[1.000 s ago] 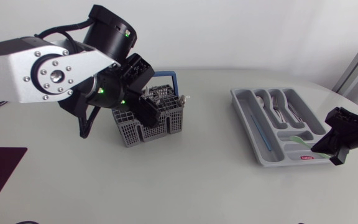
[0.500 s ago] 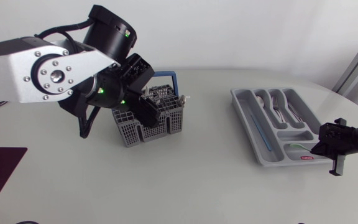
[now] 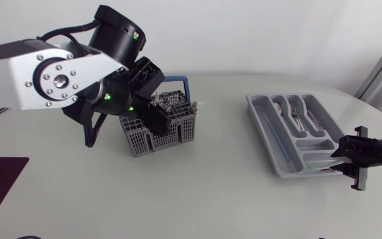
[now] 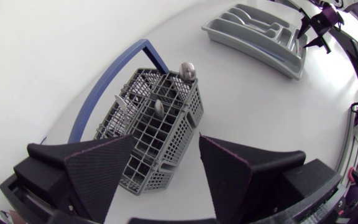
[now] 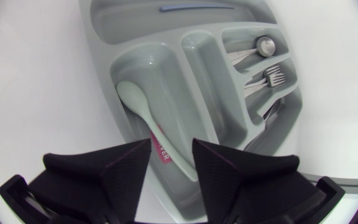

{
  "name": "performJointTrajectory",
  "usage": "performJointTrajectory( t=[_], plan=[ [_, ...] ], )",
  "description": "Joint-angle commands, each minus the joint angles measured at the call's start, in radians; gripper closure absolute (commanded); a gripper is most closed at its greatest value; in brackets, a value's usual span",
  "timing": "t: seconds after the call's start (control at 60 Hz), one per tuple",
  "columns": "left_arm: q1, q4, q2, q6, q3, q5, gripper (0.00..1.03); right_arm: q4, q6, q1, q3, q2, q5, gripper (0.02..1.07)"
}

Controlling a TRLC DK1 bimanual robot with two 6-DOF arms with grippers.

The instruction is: Unload the cutlery basket into the drawer organizer.

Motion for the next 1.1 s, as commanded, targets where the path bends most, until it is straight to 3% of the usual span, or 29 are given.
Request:
performJointTrajectory(
  t=[0.0,0.317,0.667,0.883,1.083],
  plan=[
    [0.002,-0.007,-0.004,0.01,-0.021,-0.005,0.14,-0.029,0.027,0.005,-0.036,-0.074,-0.001,0.09],
    [-0.009,-0.012,-0.022,0.006,-0.014,-0.005,0.14,-0.175,0.405,0.191,-0.015,-0.333,-0.152,0.07],
    [-0.027,-0.008,0.064,-0.017,0.042,-0.008,0.14,-0.189,0.843,0.5,0.002,-0.46,-0.17,0.07],
    [-0.058,-0.005,0.193,-0.048,0.137,-0.125,0.14,-0.173,0.949,0.64,-0.044,-0.519,-0.121,0.07],
    [-0.075,-0.007,0.314,-0.072,0.221,-0.203,0.15,-0.169,0.981,0.66,-0.054,-0.529,-0.112,0.07]
  ],
)
